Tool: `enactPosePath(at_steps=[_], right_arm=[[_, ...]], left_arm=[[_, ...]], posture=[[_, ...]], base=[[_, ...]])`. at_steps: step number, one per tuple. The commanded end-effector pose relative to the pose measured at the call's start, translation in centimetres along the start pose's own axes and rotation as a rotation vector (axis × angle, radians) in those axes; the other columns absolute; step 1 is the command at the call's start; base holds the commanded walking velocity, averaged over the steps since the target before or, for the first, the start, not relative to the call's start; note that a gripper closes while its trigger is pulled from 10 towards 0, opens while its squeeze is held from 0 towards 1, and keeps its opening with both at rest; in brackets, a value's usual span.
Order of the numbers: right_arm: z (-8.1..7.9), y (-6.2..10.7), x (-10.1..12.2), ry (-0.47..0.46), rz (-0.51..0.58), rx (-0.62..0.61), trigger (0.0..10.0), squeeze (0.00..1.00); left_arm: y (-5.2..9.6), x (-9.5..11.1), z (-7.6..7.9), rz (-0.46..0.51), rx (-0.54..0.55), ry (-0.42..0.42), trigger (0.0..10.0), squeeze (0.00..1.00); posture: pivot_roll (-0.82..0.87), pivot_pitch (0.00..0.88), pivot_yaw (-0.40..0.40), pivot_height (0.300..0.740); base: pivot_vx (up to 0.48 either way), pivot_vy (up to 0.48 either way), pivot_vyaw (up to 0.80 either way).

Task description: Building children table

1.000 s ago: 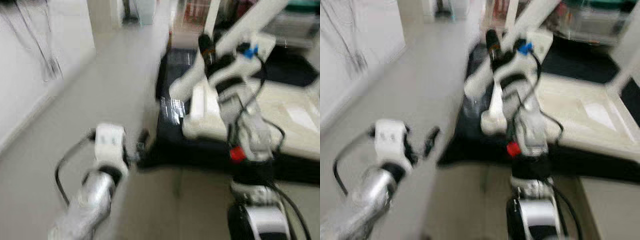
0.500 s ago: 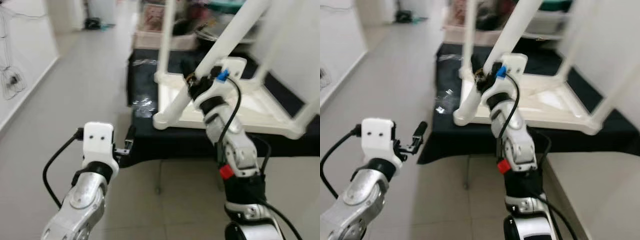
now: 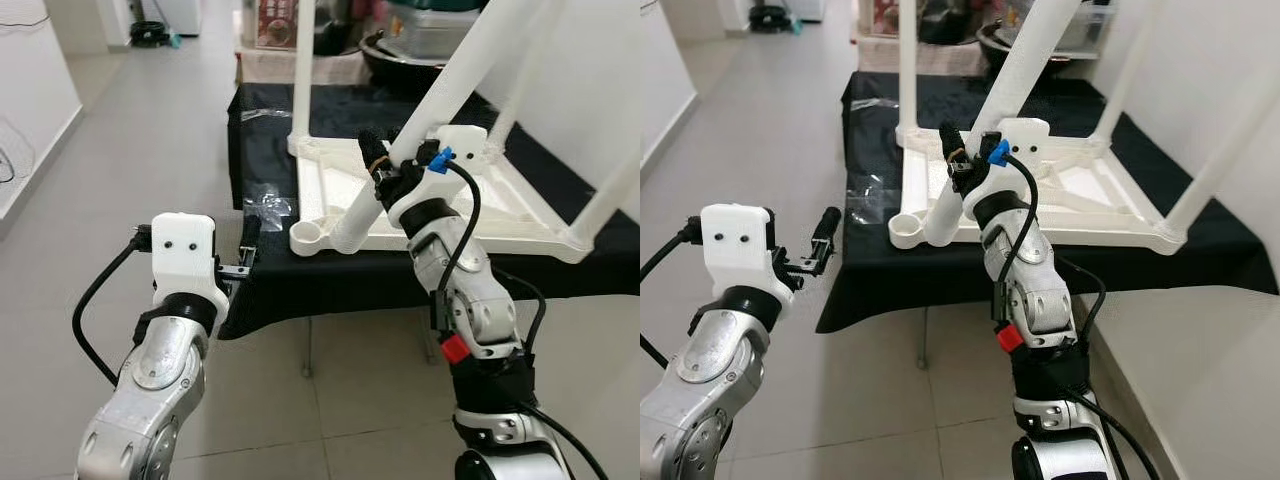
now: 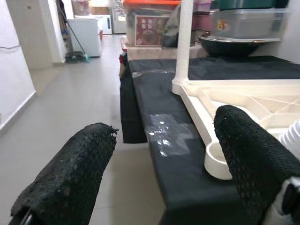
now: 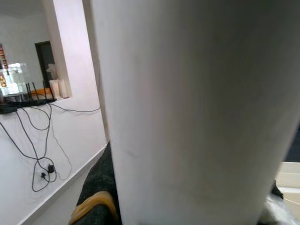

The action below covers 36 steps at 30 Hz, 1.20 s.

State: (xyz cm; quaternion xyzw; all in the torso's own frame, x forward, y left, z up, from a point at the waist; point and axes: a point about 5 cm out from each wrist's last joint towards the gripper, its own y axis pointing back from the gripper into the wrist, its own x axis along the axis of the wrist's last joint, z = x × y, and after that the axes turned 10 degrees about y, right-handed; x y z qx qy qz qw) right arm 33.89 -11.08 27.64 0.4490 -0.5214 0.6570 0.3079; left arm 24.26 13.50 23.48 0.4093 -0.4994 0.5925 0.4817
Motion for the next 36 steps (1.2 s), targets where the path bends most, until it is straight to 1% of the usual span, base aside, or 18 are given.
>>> enactPosePath(at_steps=[1, 9, 21, 25, 26, 32, 36], right_arm=[[-0.20, 0.11, -0.23, 0.007, -0.011, 0.010, 10.0, 0.00], [-0.30, 0.18, -0.21, 0.003, -0.009, 0.016, 10.0, 0.00], [-0.36, 0.22, -0.11, 0.002, -0.003, 0.015, 10.0, 0.00], [-0.29, 0.18, -0.02, 0.003, 0.001, 0.015, 10.0, 0.00], [-0.21, 0.07, 0.12, 0.002, 0.005, 0.013, 10.0, 0.00], [0.02, -0.20, 0.34, -0.007, 0.016, 0.015, 10.0, 0.00], [0.30, -0.50, 0.40, 0.003, 0.017, 0.028, 10.0, 0.00]], left_arm=[[0.06, 0.08, 0.12, 0.002, -0.003, -0.006, 10.0, 0.00], [0.13, -0.04, 0.36, 0.001, -0.013, -0.014, 10.0, 0.00], [0.21, -0.19, 0.34, -0.007, -0.012, -0.002, 10.0, 0.00], [0.22, -0.33, 0.29, -0.018, -0.001, 0.014, 10.0, 0.00], [0.22, -0.42, 0.22, -0.027, 0.005, 0.034, 10.0, 0.00], [0.29, -0.52, 0.24, -0.029, 0.006, 0.035, 10.0, 0.00], [0.39, -0.72, 0.35, -0.040, -0.003, 0.040, 10.0, 0.00]], posture=[[0.11, 0.091, -0.098, 0.740], [0.11, 0.091, -0.099, 0.740], [0.11, 0.084, -0.097, 0.740], [0.11, 0.083, -0.097, 0.740], [0.11, 0.080, -0.096, 0.740], [0.11, 0.077, -0.095, 0.740], [0.11, 0.075, -0.097, 0.740]], base=[[0.292, 0.000, 0.00], [0.320, 0.000, 0.00], [0.333, 0.000, 0.00], [0.000, 0.000, 0.00], [0.000, 0.000, 0.00], [0.000, 0.000, 0.00], [0.000, 0.000, 0.00]])
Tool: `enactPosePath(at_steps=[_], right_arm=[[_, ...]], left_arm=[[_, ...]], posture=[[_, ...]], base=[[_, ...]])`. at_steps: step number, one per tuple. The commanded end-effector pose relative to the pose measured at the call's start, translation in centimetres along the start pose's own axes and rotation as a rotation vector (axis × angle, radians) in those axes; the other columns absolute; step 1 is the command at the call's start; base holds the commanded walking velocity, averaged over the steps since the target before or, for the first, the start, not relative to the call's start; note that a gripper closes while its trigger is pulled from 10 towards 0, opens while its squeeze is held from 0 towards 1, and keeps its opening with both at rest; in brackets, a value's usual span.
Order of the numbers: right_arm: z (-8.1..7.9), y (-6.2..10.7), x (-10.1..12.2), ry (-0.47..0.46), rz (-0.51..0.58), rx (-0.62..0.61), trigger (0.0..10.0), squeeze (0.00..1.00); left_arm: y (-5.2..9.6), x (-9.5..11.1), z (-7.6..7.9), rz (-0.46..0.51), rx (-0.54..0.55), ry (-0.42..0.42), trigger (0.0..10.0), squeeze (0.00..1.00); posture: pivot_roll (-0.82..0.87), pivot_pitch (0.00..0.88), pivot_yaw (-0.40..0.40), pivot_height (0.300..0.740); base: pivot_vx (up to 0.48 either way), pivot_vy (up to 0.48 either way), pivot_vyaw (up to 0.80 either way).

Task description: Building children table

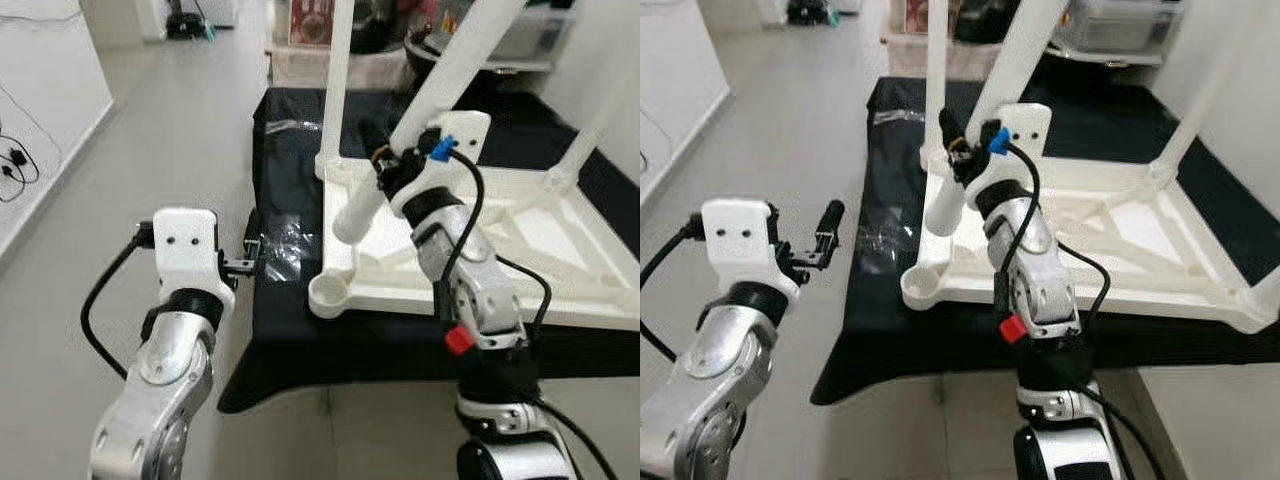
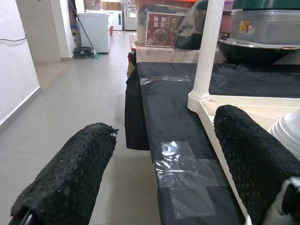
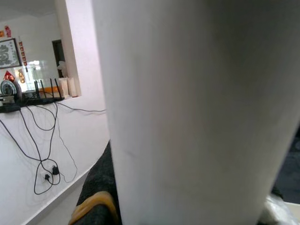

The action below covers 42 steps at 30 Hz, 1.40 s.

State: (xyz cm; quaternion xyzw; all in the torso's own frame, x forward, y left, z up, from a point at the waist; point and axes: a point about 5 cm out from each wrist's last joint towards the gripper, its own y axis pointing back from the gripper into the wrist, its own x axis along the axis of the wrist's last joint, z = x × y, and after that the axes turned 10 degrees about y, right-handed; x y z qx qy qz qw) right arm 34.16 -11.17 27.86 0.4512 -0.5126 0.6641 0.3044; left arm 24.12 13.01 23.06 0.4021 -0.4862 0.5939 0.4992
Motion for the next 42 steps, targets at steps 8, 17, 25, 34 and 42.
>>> enactPosePath(at_steps=[8, 17, 25, 34, 42], right_arm=[[3.1, -3.4, -2.0, -0.014, -0.157, 0.305, 10.0, 0.00], [3.5, -4.8, -0.6, -0.125, -0.146, 0.577, 10.0, 0.00], [2.1, -4.2, 0.1, -0.241, -0.071, 0.982, 10.0, 0.00], [1.9, -4.0, 1.2, -0.266, -0.007, 1.145, 10.0, 0.00], [1.5, -3.6, 1.4, -0.126, -0.046, 1.291, 10.0, 0.00]], left_arm=[[2.5, -2.0, 2.4, -0.143, -0.229, 0.133, 10.0, 0.00], [5.1, -3.0, 4.0, -0.239, -0.344, 0.189, 10.0, 0.00], [6.7, -2.7, 4.2, -0.264, -0.364, 0.181, 10.0, 0.00], [6.9, -2.4, 4.2, -0.264, -0.373, 0.177, 10.0, 0.00], [7.2, -1.9, 4.3, -0.248, -0.380, 0.138, 10.0, 0.00]], posture=[[0.12, 0.114, -0.101, 0.740], [0.13, 0.186, -0.106, 0.740], [0.15, 0.274, -0.088, 0.740], [0.15, 0.291, -0.073, 0.740], [0.17, 0.286, -0.069, 0.740]], base=[[0.000, 0.000, 0.00], [0.000, 0.000, 0.00], [0.000, 0.000, 0.00], [0.000, 0.000, 0.00], [0.000, 0.000, 0.00]])
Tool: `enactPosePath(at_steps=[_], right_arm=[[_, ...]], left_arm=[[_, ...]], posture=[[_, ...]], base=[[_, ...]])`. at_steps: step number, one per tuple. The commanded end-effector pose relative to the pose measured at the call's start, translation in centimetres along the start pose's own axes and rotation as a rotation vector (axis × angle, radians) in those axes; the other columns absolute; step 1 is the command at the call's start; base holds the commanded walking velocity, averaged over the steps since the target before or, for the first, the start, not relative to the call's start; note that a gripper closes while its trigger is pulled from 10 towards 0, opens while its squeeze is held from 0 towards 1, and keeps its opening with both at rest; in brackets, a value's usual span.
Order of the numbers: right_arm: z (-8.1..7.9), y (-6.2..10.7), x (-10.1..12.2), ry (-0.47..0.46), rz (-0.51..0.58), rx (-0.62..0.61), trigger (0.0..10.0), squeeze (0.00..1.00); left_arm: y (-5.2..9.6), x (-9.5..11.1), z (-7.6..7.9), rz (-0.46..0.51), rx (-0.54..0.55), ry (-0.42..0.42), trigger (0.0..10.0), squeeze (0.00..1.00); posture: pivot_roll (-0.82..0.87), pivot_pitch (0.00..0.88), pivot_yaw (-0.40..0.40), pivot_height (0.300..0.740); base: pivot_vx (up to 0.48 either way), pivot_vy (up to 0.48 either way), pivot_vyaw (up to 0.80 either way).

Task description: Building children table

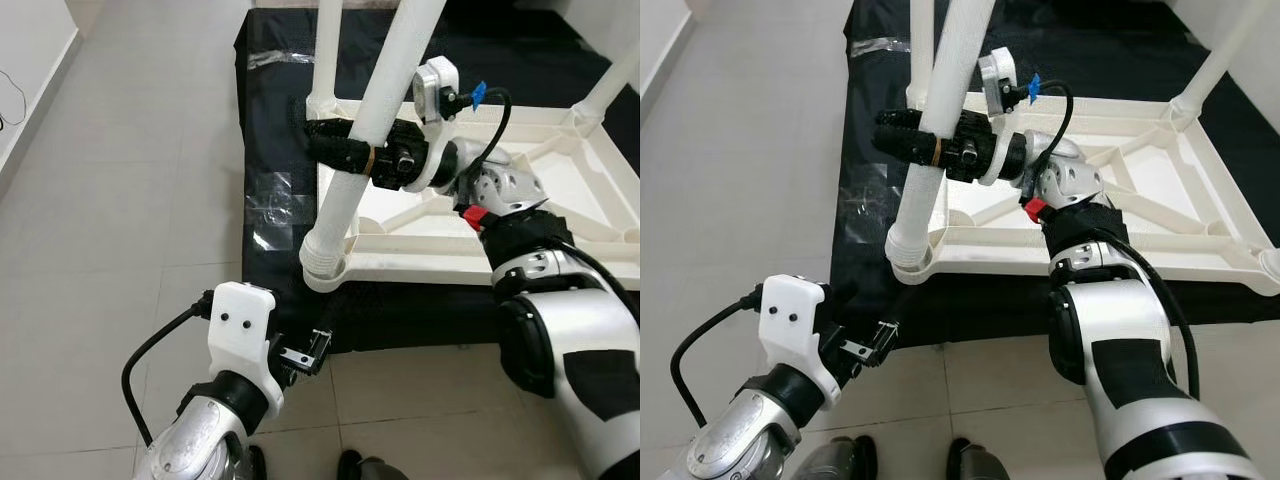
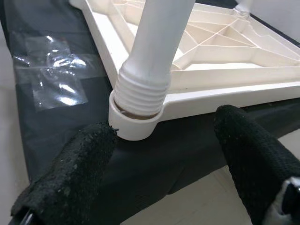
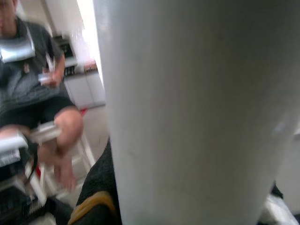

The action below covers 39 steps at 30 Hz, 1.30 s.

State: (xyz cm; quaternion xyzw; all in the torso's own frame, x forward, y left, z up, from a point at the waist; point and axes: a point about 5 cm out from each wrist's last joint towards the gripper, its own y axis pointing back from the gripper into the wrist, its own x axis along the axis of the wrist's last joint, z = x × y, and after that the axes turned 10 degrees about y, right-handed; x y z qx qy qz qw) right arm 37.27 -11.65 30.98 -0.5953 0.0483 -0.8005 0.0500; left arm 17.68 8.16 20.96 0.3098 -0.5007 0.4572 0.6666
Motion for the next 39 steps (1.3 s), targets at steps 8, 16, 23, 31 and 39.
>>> enactPosePath(at_steps=[8, 16, 23, 31, 39], right_arm=[[-0.4, -0.4, -0.3, 0.055, -0.113, 0.105, 10.0, 0.00], [-0.6, -1.6, 0.6, 0.141, -0.129, 0.168, 10.0, 0.00], [-1.1, -2.8, 1.2, 0.174, -0.137, 0.231, 10.0, 0.00], [-1.8, -4.4, 0.3, 0.155, -0.163, 0.305, 10.0, 0.00], [-1.5, -3.8, -1.7, 0.083, -0.197, 0.214, 10.0, 0.00]], left_arm=[[0.2, -0.3, 0.1, -0.022, 0.002, -0.020, 10.0, 0.00], [0.1, -0.2, 0.1, -0.020, 0.008, -0.026, 10.0, 0.00], [0.0, -0.1, -0.1, -0.012, 0.016, -0.026, 10.0, 0.00], [-0.2, -0.1, 0.0, -0.004, 0.022, -0.028, 10.0, 0.00], [-0.3, -0.1, 0.0, 0.004, 0.032, -0.033, 10.0, 0.00]], posture=[[0.17, 0.276, -0.069, 0.740], [0.17, 0.272, -0.071, 0.740], [0.16, 0.273, -0.075, 0.740], [0.15, 0.263, -0.084, 0.740], [0.15, 0.253, -0.091, 0.740]], base=[[0.000, 0.000, 0.00], [0.000, 0.000, 0.00], [0.000, 0.000, 0.00], [0.000, 0.000, 0.00], [0.000, 0.000, 0.00]])
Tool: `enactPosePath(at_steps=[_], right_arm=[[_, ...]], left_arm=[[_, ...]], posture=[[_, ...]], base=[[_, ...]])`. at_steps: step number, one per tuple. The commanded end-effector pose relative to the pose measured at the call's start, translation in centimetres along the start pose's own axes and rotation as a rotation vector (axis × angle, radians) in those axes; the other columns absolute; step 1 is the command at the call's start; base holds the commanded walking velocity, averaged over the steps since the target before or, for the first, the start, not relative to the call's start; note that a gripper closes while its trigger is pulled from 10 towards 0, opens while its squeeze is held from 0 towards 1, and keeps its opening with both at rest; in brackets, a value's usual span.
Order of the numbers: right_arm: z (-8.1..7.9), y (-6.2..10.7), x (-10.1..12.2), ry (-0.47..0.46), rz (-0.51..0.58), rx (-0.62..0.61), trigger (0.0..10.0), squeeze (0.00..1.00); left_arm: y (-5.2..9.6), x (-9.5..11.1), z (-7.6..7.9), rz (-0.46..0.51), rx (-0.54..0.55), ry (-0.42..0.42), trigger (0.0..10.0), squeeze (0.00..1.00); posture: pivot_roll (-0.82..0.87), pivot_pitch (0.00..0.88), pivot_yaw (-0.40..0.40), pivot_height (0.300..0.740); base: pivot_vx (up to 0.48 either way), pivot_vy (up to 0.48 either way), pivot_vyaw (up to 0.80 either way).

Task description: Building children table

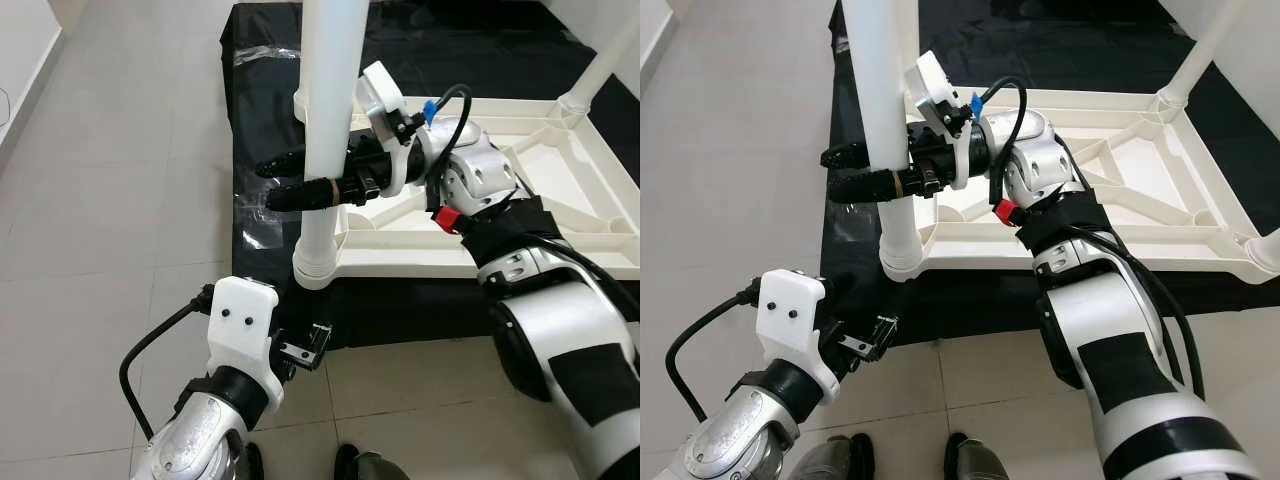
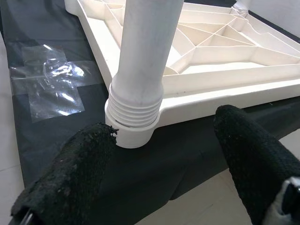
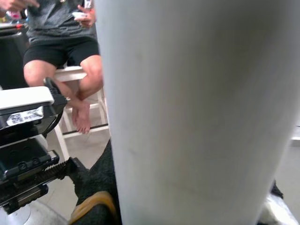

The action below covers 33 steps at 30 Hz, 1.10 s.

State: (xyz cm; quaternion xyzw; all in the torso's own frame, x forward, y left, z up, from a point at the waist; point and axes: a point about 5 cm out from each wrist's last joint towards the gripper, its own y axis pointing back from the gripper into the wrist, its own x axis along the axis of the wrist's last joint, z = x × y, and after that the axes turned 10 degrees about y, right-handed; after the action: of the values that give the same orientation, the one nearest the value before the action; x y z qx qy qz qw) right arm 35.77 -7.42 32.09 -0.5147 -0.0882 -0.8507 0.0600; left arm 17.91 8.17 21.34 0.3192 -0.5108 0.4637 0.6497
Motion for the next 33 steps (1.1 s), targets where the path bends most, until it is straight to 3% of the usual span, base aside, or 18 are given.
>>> enactPosePath(at_steps=[1, 10, 15, 20, 22, 33], right_arm=[[-0.9, 0.2, -2.8, -0.110, -0.047, -0.046, 10.0, 0.00], [-1.6, 1.0, -3.4, -0.090, -0.067, -0.200, 10.0, 0.00], [-2.4, 1.1, -3.6, -0.081, -0.068, -0.224, 10.0, 0.00], [-2.7, 0.7, -4.0, -0.107, -0.121, -0.310, 10.0, 0.00], [-2.2, 0.5, -4.5, -0.131, -0.182, -0.415, 10.0, 0.00], [-2.2, -0.9, -5.3, -0.223, -0.273, -0.554, 10.0, 0.00]], left_arm=[[-0.1, -0.4, -0.1, -0.017, 0.013, -0.001, 10.0, 0.00], [-0.3, -0.3, -0.3, -0.006, 0.014, -0.010, 10.0, 0.00], [-0.4, -0.2, -0.5, -0.002, 0.018, -0.018, 10.0, 0.00], [-0.5, -0.1, -0.8, 0.004, 0.024, -0.028, 10.0, 0.00], [-0.5, 0.0, -1.0, 0.007, 0.027, -0.032, 10.0, 0.00], [-0.6, 0.0, -1.2, 0.014, 0.040, -0.039, 10.0, 0.00]], posture=[[0.15, 0.248, -0.087, 0.740], [0.14, 0.239, -0.084, 0.740], [0.14, 0.231, -0.082, 0.740], [0.14, 0.230, -0.082, 0.740], [0.14, 0.232, -0.082, 0.740], [0.14, 0.240, -0.093, 0.740]], base=[[0.000, 0.000, 0.00], [0.000, 0.000, 0.00], [0.000, 0.000, 0.00], [0.000, 0.000, 0.00], [0.000, 0.000, 0.00], [0.000, 0.000, 0.00]])
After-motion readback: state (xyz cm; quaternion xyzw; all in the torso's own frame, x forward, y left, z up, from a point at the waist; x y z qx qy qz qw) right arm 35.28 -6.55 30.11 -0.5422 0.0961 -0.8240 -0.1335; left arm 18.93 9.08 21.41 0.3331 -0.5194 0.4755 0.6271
